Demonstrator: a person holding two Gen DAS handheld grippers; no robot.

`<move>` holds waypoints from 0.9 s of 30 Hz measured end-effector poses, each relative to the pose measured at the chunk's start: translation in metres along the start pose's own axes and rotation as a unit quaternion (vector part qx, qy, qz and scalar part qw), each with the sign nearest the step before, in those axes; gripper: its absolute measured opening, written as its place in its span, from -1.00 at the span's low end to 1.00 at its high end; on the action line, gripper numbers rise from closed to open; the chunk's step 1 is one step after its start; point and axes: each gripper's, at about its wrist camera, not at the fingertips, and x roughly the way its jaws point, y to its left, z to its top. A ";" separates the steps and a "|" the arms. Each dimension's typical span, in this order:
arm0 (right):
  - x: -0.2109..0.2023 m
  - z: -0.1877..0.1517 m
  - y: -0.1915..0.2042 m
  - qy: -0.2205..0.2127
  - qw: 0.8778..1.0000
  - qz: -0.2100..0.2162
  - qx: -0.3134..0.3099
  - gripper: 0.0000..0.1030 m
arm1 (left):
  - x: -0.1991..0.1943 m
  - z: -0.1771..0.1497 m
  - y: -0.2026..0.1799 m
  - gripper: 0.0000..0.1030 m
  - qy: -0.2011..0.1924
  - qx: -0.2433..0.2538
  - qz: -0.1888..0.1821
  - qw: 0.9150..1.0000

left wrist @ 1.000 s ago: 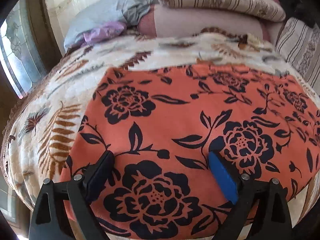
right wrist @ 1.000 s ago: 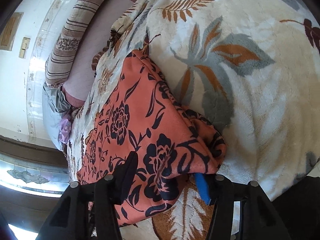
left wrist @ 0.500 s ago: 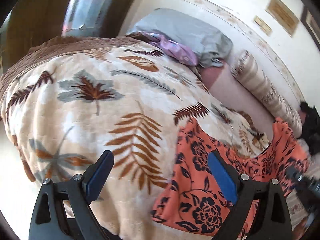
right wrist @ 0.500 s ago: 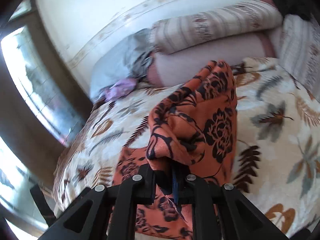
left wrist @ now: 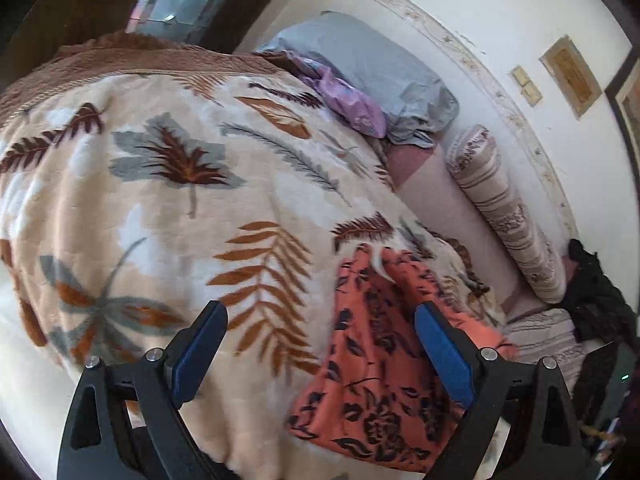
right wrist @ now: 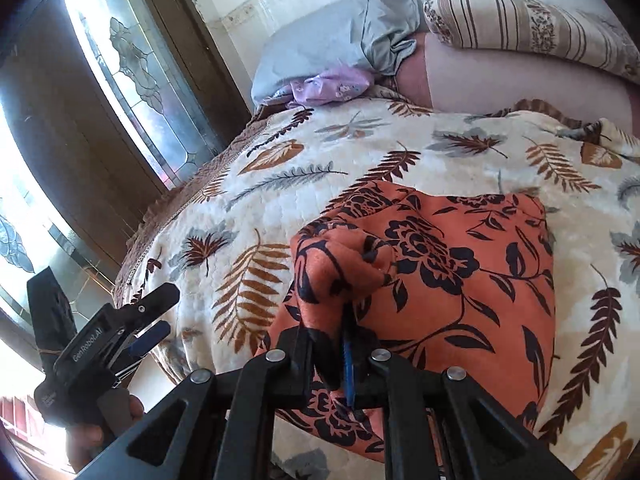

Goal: Fold small clothes
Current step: 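Lift the held edge and fold it over the shirt with both grippers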

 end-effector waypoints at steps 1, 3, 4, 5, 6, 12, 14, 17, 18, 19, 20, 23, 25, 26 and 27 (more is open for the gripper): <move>0.003 -0.005 -0.002 0.007 1.000 0.002 0.003 -0.77 | 0.006 0.004 -0.007 0.85 0.017 -0.002 -0.029 0.999; 0.014 -0.021 -0.009 0.020 1.000 0.004 0.017 -0.77 | 0.028 0.014 -0.021 0.85 0.059 -0.002 -0.054 0.997; 0.015 -0.026 -0.011 0.023 0.999 0.006 0.025 -0.77 | 0.040 0.018 -0.028 0.85 0.081 0.002 -0.065 0.995; 0.015 -0.030 -0.013 0.020 0.999 0.006 0.026 -0.77 | 0.054 0.021 -0.035 0.85 0.105 0.004 -0.072 0.992; 0.012 -0.030 -0.012 0.014 1.000 0.005 0.022 -0.77 | 0.068 0.023 -0.043 0.85 0.128 0.008 -0.069 0.989; -0.008 -0.023 -0.002 -0.015 1.000 0.000 -0.014 -0.77 | 0.129 0.018 -0.080 0.85 0.220 0.030 -0.064 0.973; -0.009 -0.026 -0.004 -0.016 1.000 0.003 -0.017 -0.77 | 0.142 0.014 -0.086 0.85 0.236 0.035 -0.064 0.969; -0.007 -0.031 -0.007 -0.015 1.000 0.005 -0.019 -0.77 | 0.162 0.013 -0.085 0.10 0.254 0.031 -0.055 0.965; -0.006 -0.031 -0.008 -0.014 1.000 0.005 -0.020 -0.77 | 0.170 0.013 -0.084 -0.29 0.267 0.038 -0.049 0.962; -0.005 -0.032 -0.008 -0.014 1.000 0.004 -0.022 -0.77 | 0.174 0.013 -0.084 -0.69 0.276 0.051 -0.039 0.959; -0.005 -0.033 -0.007 -0.015 1.000 0.002 -0.025 -0.77 | 0.172 0.015 -0.085 -0.71 0.272 0.067 -0.039 0.959; -0.011 -0.028 0.002 -0.029 0.999 0.009 -0.035 -0.77 | 0.136 0.027 -0.101 -0.72 0.211 0.134 -0.080 0.965; -0.013 -0.026 0.015 -0.038 0.998 0.017 -0.048 -0.77 | 0.118 0.036 -0.102 -0.71 0.179 0.160 -0.102 0.965; -0.009 -0.025 0.023 -0.036 0.997 0.018 -0.058 -0.77 | 0.118 0.039 -0.097 -0.71 0.176 0.163 -0.103 0.965; -0.002 -0.027 0.029 -0.030 0.997 0.015 -0.068 -0.77 | 0.127 0.039 -0.087 -0.71 0.190 0.157 -0.091 0.965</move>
